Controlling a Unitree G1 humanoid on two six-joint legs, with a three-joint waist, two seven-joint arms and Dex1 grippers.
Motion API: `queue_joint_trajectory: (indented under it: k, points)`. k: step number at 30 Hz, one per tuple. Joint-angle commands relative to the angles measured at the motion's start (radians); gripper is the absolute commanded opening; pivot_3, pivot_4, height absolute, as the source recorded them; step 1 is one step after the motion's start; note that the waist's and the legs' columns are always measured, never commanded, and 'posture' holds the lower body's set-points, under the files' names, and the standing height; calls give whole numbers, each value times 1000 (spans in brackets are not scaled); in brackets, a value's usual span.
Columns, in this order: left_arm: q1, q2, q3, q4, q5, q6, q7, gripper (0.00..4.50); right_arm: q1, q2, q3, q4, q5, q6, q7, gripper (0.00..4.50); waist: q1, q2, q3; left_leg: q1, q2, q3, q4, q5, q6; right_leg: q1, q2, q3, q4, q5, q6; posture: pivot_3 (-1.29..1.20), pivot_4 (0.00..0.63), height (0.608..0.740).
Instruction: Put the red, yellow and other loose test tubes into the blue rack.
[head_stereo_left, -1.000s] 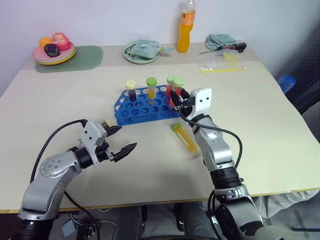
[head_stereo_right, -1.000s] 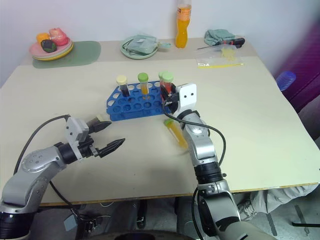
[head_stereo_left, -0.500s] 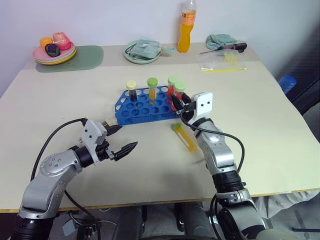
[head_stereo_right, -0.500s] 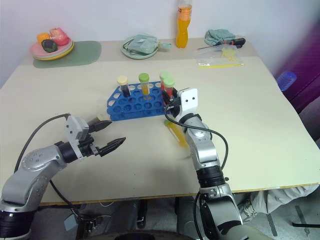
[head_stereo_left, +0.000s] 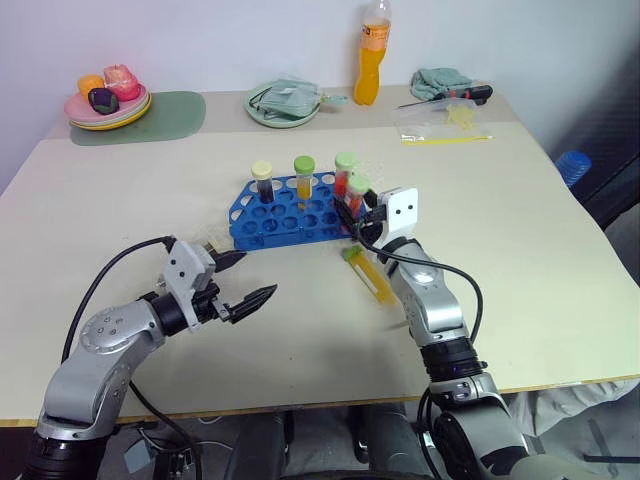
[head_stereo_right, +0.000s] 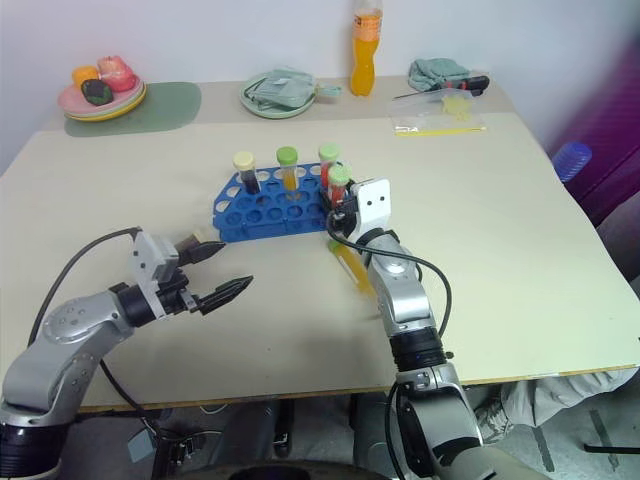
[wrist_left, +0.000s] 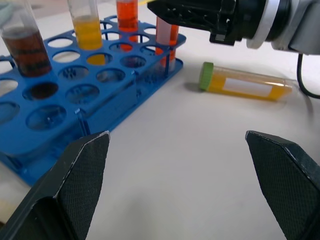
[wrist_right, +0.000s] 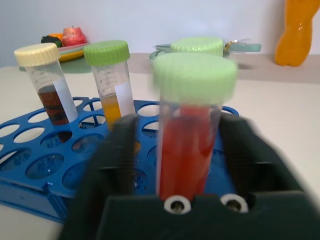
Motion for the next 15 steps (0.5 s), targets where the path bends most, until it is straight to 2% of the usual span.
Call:
queue_joint_trajectory:
  k: [1, 3, 6, 10, 12, 15]
  points:
    - [21, 8, 42, -1, -2, -43, -12, 4500, 44, -89, -2, -226, 25, 131, 60, 4382, 7, 0, 0, 0, 0, 0, 0, 0, 0, 0, 0, 0, 0, 0, 0, 0, 150, 740]
    - [36, 14, 58, 0, -8, -49, -18, 4500, 85, -182, -32, -389, 97, 321, 118, 4382, 10, 0, 0, 0, 0, -1, 0, 0, 0, 0, -1, 0, 0, 0, 0, 0, 150, 740]
    - [50, 23, 71, 18, -6, -61, -37, 4500, 89, -340, -101, -572, 226, 713, 156, 4382, 6, 0, 0, -1, -1, 0, 1, 0, 0, 1, -3, 0, -1, -2, -3, 0, 150, 740]
    - [24, 35, 51, 56, -2, -75, -73, 4500, 5, -534, -107, -728, 365, 1206, 200, 4382, 4, 0, 0, 0, 0, 0, 1, 0, 0, 0, -2, 0, -1, -2, -4, 0, 150, 740]
    - [-5, 39, 22, 78, 9, -84, -101, 4500, -96, -538, -80, -754, 424, 1388, 195, 4382, -1, 0, 0, 0, 1, 0, 1, 0, 0, 0, -1, 0, -1, -2, -4, 0, 150, 740]
    - [-43, 42, -12, 101, 22, -93, -133, 4500, -212, -512, -32, -696, 505, 1484, 134, 4382, 2, 1, 0, 0, 2, 0, 0, 0, 0, -1, 0, 0, 0, -3, -5, 0, 150, 740]
